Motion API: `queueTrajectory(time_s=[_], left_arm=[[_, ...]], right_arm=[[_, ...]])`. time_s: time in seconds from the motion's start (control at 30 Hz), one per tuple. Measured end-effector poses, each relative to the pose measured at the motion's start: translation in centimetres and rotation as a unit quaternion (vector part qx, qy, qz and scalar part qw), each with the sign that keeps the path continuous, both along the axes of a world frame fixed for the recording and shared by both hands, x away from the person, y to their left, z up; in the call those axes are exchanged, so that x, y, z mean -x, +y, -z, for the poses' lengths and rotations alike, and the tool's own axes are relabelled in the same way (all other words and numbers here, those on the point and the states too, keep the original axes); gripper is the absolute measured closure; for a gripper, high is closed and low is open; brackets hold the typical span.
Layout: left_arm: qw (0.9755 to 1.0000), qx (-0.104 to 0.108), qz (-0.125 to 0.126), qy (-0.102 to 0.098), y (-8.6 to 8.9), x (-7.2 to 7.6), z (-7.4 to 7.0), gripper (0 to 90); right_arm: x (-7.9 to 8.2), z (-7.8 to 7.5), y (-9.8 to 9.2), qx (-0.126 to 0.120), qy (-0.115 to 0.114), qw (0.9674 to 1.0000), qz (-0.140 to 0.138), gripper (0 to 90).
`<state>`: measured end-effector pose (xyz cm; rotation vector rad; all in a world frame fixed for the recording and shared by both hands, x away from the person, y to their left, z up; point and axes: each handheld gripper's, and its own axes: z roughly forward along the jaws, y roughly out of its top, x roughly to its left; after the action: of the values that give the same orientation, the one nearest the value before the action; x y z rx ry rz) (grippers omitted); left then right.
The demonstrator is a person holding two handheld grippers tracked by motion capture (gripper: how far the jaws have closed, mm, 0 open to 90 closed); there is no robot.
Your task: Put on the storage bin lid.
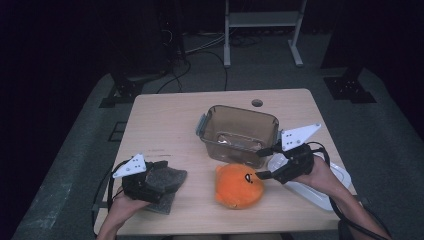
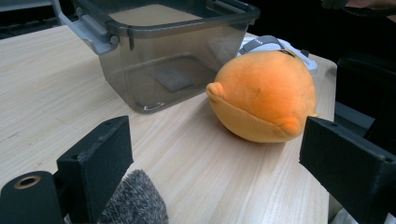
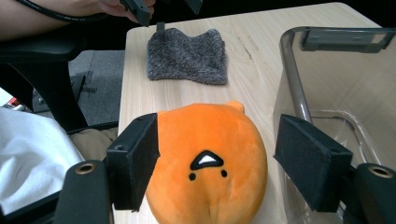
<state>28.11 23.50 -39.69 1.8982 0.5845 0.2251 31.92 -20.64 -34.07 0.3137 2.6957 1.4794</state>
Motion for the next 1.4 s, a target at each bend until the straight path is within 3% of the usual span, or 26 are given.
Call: queueTrajectory(time_s=[0.67,1.4], left_arm=[[1.0000,0.000,0.001,0.001,0.0,0.0,0.1,8.7],[1.0000,-0.004,0.004,0.000,-0.2,0.1,0.1,8.6]], right_arm=[[-0.6,1.8,4.7,0.017,0.008,0.9991,-0.039,26.7],[-0.6,4.2,6.6,0.047,0.002,0.9981,-0.040,27.2]])
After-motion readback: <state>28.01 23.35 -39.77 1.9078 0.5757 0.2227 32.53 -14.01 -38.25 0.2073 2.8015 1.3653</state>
